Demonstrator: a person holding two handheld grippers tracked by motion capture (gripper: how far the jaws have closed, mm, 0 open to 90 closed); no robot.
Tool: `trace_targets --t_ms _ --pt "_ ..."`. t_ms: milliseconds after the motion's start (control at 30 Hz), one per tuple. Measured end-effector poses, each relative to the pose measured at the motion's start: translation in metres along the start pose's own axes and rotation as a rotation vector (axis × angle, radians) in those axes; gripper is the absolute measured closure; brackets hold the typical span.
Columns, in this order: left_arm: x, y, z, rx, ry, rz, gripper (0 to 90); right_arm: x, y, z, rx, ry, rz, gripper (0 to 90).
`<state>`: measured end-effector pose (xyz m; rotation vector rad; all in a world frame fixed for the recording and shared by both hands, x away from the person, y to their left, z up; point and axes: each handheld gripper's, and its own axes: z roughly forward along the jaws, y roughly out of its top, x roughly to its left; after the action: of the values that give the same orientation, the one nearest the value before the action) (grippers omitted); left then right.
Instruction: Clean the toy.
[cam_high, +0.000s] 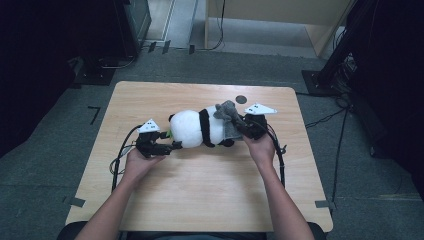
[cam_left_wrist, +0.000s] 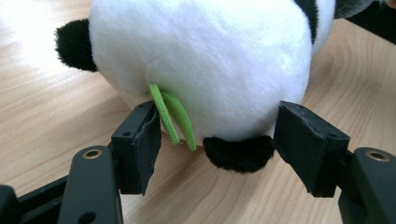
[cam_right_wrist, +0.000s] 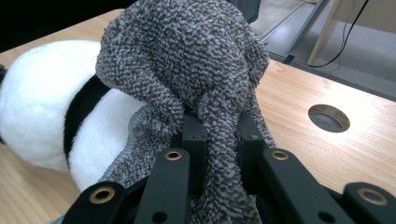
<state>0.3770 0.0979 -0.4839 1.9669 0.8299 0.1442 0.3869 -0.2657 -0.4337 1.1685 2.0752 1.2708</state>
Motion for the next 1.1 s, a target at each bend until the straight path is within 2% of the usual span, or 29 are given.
trace_targets --t_ms 67,133,200,300,400,500,567,600,633,667,733,867,933,1100 --pt "-0.001 0.001 -0.002 -0.001 -0.004 -0.004 30.3 -0.003 0.001 0.003 0.004 -0.001 0.005 79.4" --pt "-0.003 0.002 -0.004 -0.003 0.011 -0.001 27.3 -0.005 0.003 0.006 0.009 -0.007 0.011 79.3" --pt "-0.004 0.003 -0.006 -0.025 0.025 0.005 23.2 -0.006 0.003 0.008 0.006 -0.007 0.016 79.4" --pt "-0.004 0.005 -0.009 -0.060 0.014 0.008 20.9 -0.006 0.002 0.010 0.003 -0.009 0.016 79.4" --pt "-0.005 0.008 -0.009 -0.076 0.024 0.039 19.6 -0.006 0.002 0.010 0.005 -0.007 0.016 79.5" --pt "-0.007 0.014 -0.011 -0.071 0.031 0.060 19.1 -0.006 0.002 0.010 0.007 -0.010 0.014 79.4" --pt "-0.010 0.016 -0.014 -0.063 0.041 0.087 19.3 -0.006 0.002 0.009 0.010 -0.010 0.015 79.5" --pt "-0.012 0.017 -0.017 -0.062 0.045 0.114 19.3 -0.006 0.002 0.009 0.011 -0.010 0.015 79.5" --pt "-0.012 0.018 -0.019 -0.065 0.042 0.126 19.4 -0.006 0.002 0.009 0.012 -0.010 0.015 79.5" --pt "-0.012 0.019 -0.021 -0.068 0.016 0.138 19.8 -0.006 0.002 0.009 0.012 -0.010 0.015 79.5" --pt "-0.010 0.020 -0.018 -0.054 -0.011 0.162 19.8 -0.006 0.003 0.009 0.012 -0.011 0.014 79.5" --pt "-0.005 0.014 0.000 -0.001 -0.027 0.155 21.3 -0.005 0.003 0.009 0.014 -0.012 0.015 79.5" --pt "-0.005 0.012 0.007 0.001 -0.017 0.162 18.6 -0.005 0.003 0.009 0.016 -0.012 0.015 79.5" --pt "-0.010 0.010 0.017 -0.038 0.058 0.189 16.1 -0.005 0.002 0.010 0.020 -0.018 0.020 79.7"
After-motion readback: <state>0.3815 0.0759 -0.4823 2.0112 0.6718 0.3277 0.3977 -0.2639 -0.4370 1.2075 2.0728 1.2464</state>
